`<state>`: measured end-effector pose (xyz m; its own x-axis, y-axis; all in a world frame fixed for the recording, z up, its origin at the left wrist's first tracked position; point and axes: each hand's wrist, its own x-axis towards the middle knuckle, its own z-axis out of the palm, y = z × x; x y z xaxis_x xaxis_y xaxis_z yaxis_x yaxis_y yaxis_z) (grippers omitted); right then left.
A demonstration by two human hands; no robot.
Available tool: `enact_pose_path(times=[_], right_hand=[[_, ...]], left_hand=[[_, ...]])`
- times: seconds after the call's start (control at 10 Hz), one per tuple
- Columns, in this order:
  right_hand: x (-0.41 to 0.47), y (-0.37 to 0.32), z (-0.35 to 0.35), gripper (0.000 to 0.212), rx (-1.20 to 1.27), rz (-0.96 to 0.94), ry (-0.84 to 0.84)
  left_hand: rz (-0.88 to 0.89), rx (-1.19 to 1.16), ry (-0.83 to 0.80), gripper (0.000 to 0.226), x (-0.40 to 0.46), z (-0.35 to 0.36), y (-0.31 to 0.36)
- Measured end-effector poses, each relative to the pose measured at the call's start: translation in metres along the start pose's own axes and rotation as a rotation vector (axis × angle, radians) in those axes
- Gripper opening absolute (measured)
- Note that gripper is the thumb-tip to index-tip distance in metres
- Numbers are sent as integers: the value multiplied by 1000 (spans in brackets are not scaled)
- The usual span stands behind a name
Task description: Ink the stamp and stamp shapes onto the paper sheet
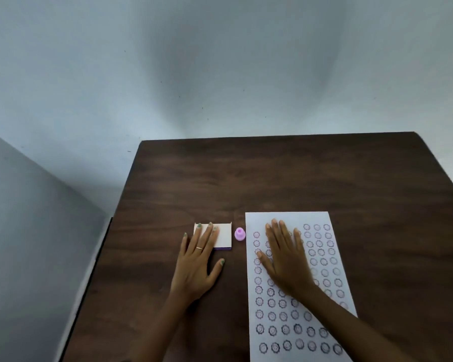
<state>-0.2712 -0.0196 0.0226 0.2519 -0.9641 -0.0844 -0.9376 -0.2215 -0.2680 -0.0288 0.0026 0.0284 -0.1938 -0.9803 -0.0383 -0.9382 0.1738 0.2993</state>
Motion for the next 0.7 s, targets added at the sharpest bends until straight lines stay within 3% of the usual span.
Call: enact_pose_path(times=[0.5,0.7], right_hand=[[-7,-9,-16,71,14,145,-19],[10,-15,-38,68,-10,57,83]], left_hand=[[-60,28,12,69,6,-14,38],[-13,46,69,66,25,-27,49]])
